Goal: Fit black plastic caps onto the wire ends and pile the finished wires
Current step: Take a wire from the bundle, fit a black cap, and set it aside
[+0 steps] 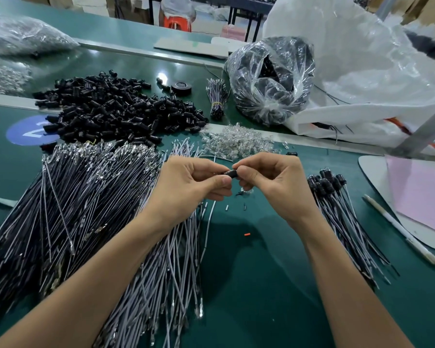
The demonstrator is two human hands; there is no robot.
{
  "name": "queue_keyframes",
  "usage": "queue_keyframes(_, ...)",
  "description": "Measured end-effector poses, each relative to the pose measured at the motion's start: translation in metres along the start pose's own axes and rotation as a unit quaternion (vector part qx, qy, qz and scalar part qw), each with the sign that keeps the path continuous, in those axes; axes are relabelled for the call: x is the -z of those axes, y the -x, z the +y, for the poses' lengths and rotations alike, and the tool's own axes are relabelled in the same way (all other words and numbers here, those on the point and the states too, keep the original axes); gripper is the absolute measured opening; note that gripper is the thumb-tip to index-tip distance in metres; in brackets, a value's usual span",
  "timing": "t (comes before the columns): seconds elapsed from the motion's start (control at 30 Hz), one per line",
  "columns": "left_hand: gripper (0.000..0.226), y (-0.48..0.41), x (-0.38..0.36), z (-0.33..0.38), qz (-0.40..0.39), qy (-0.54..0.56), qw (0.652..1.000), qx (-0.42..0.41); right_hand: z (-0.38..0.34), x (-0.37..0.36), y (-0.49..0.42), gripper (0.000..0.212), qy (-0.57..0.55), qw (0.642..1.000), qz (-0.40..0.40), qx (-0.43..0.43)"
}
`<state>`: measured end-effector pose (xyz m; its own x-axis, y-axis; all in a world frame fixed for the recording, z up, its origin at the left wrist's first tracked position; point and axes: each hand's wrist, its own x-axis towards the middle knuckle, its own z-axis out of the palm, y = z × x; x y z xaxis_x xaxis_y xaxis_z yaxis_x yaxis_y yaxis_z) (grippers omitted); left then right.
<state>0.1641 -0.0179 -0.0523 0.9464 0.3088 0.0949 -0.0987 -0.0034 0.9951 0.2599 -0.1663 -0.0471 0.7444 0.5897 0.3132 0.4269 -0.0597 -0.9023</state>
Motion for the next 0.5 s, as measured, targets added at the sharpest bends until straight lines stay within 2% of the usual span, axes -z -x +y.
queue_keyframes(0.5,0.016,0.0009,0.0035,-0.0029,-0.010,-0.045,0.999,-0.028,0.0017,0.0002,0.0013,0.018,-0.009,1.000,-0.009,-0.028)
